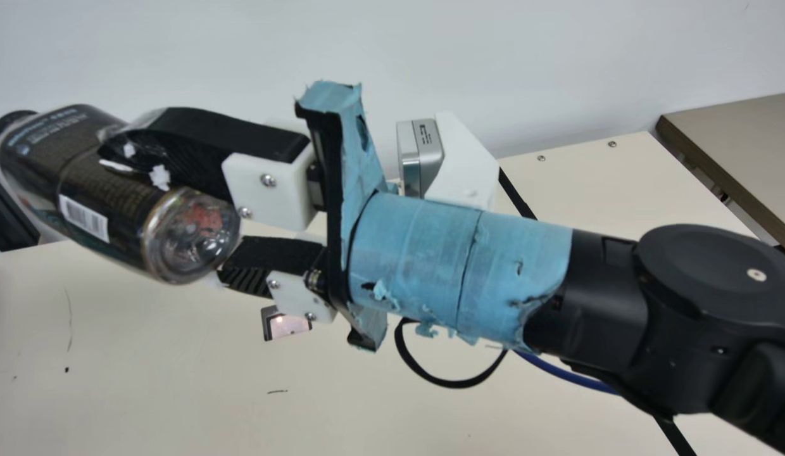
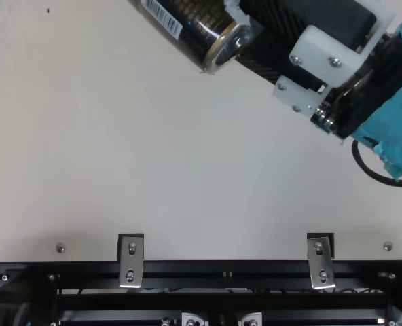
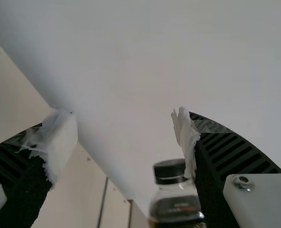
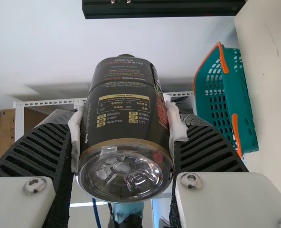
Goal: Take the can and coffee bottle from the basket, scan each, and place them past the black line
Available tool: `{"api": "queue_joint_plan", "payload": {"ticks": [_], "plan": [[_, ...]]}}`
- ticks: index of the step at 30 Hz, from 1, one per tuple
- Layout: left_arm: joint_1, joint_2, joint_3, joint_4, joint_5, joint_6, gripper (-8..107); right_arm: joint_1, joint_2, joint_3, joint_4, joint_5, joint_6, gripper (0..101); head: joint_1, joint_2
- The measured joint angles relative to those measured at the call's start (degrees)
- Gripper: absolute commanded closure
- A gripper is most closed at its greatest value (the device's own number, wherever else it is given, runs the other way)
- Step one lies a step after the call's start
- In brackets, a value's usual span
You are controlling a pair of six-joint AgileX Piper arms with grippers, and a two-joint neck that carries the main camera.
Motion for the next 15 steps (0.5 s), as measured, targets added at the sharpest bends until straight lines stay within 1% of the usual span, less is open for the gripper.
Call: {"api": "queue_joint_plan", "payload": {"ticks": [2, 4, 6, 9, 13, 15], "plan": [[3.1, 0.26, -0.73, 5.88, 2.45, -0.85, 9, -0.07, 0.0, 0.0, -0.42, 0.0, 0.13, 101, 0.0, 0.0], [4.42, 0.15, -0.61, 10.57, 3.73, -0.85, 9, -0.21, 0.0, 0.0, -1.53, 0.0, 0.07, 101, -0.29, 0.0], [4.58, 0.15, -0.61, 13.82, 3.84, -0.85, 9, -0.44, 0.0, 0.0, -3.29, -0.12, -0.21, 101, -0.29, 0.0], [4.58, 0.15, -0.61, 15.99, 3.99, -0.85, 9, -0.88, 0.0, 0.0, -6.95, -1.14, -1.38, 101, -0.29, 0.0], [4.58, 0.15, -0.61, 16.11, 3.99, -0.85, 9, -0.89, -0.18, -0.12, -14.48, -3.46, -4.45, 101, -0.29, 0.0], [4.58, 0.15, -0.61, 16.11, 3.99, -0.85, 9, -0.43, -0.5, -0.18, -18.47, -5.28, -6.42, 101, -0.29, 0.0]]}}
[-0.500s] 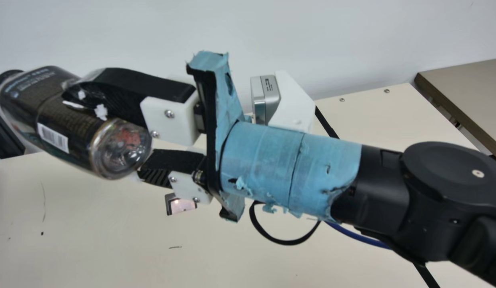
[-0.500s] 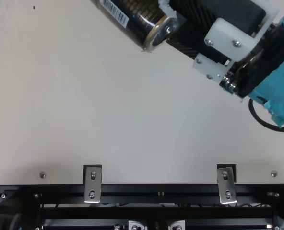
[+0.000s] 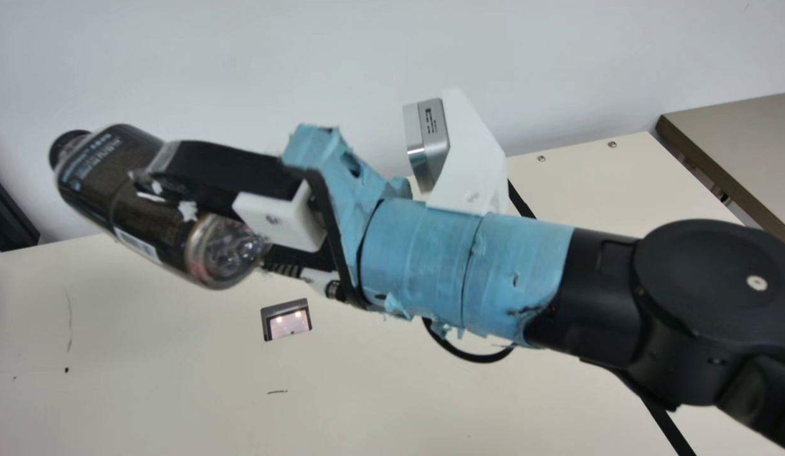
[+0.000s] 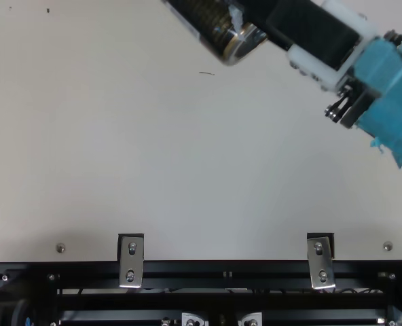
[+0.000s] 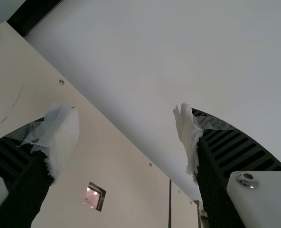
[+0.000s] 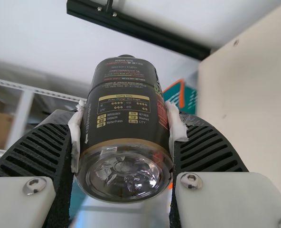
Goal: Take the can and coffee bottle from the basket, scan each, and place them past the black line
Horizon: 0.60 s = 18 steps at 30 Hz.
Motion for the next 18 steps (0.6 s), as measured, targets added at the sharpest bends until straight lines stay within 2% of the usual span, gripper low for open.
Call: {"api": "queue_joint_plan", "payload": {"ticks": [13, 15, 18], "plan": [[0.0, 0.0, 0.0, 0.0, 0.0, 0.0, 9, 3.81, -1.05, 3.83, -28.44, -14.51, -12.52, 101, 0.0, 0.0], [0.0, 0.0, 0.0, 0.0, 0.0, 0.0, 9, 3.81, -1.05, 4.16, -31.8, -16.12, -13.72, 101, 0.0, 0.0], [0.0, 0.0, 0.0, 0.0, 0.0, 0.0, 9, 3.81, -1.05, 4.16, -33.92, -16.62, -13.78, 101, 0.29, 0.0]]}}
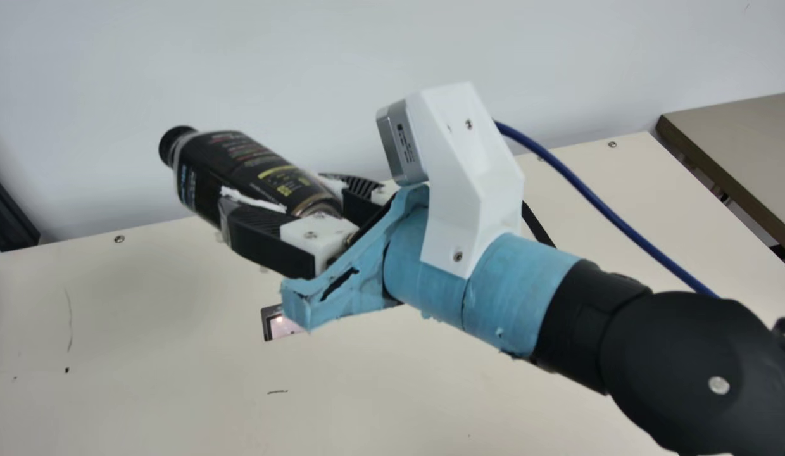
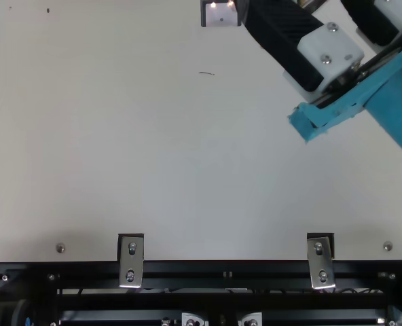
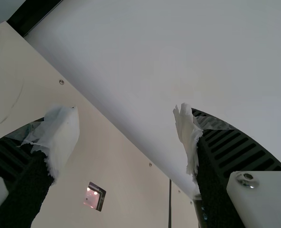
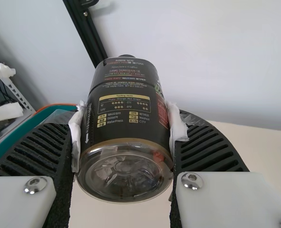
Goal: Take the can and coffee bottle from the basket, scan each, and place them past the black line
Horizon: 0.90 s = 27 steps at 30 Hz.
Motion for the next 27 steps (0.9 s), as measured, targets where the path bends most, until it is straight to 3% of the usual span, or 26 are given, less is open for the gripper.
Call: {"api": "queue_joint_plan", "payload": {"ticks": [13, 17, 27], "plan": [[0.0, 0.0, 0.0, 0.0, 0.0, 0.0, 9, 0.0, 0.0, 0.0, -0.25, 0.07, 0.12, 101, -0.29, 0.0], [0.0, 0.0, 0.0, 0.0, 0.0, 0.0, 9, 0.55, 0.71, 0.14, -2.92, -0.67, 1.39, 101, 0.0, 0.0], [0.0, 0.0, 0.0, 0.0, 0.0, 0.0, 9, 6.01, 4.18, 4.36, -10.9, -10.66, 5.67, 101, -0.29, 0.0]]}}
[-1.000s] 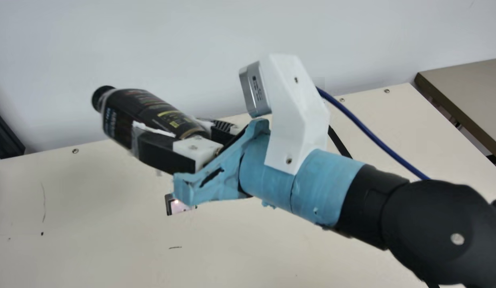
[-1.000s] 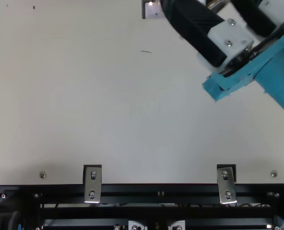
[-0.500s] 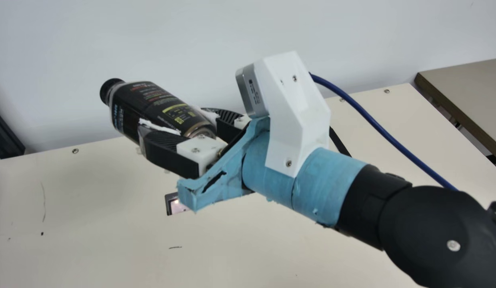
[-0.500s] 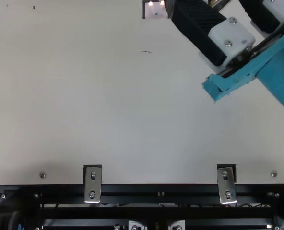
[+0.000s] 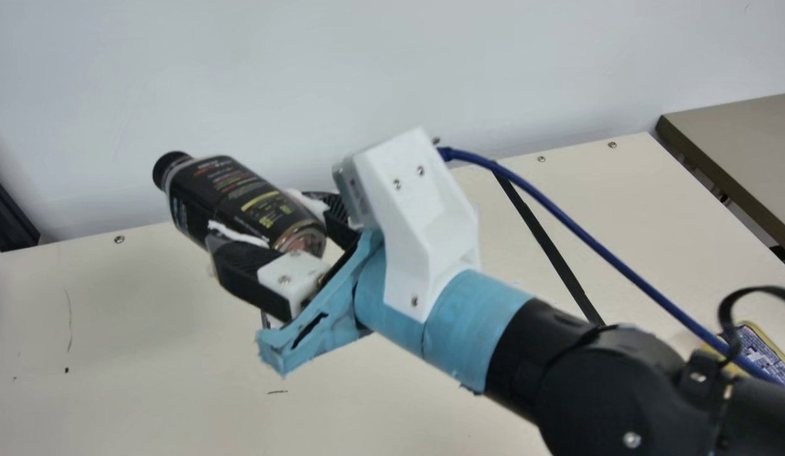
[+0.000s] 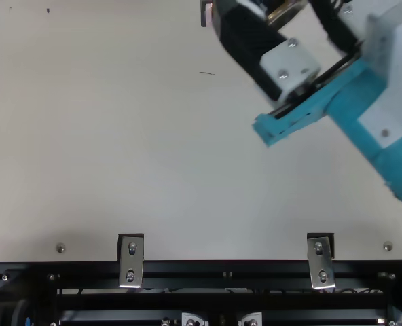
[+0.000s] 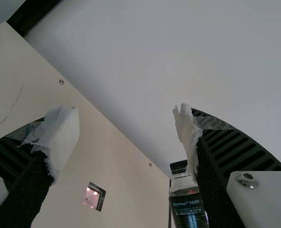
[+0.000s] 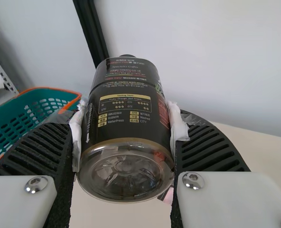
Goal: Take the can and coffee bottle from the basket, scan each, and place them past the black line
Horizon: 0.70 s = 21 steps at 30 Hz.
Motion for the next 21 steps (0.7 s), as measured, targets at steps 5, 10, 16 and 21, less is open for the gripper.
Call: {"api": "queue_joint_plan", "payload": {"ticks": [5, 10, 16, 21], "plan": [[0.0, 0.0, 0.0, 0.0, 0.0, 0.0, 9, 1.85, 2.38, 2.82, -5.82, -5.62, 4.92, 101, 0.29, 0.0], [0.0, 0.0, 0.0, 0.0, 0.0, 0.0, 9, 1.49, 5.45, 5.47, -12.43, -10.78, 11.41, 101, 0.0, 0.0], [0.0, 0.0, 0.0, 0.0, 0.0, 0.0, 9, -0.94, 9.75, 7.89, -20.84, -16.42, 19.35, 101, 0.0, 0.0], [0.0, 0.0, 0.0, 0.0, 0.0, 0.0, 9, -3.53, 13.78, 8.79, -27.63, -20.93, 25.57, 101, 0.0, 0.0]]}}
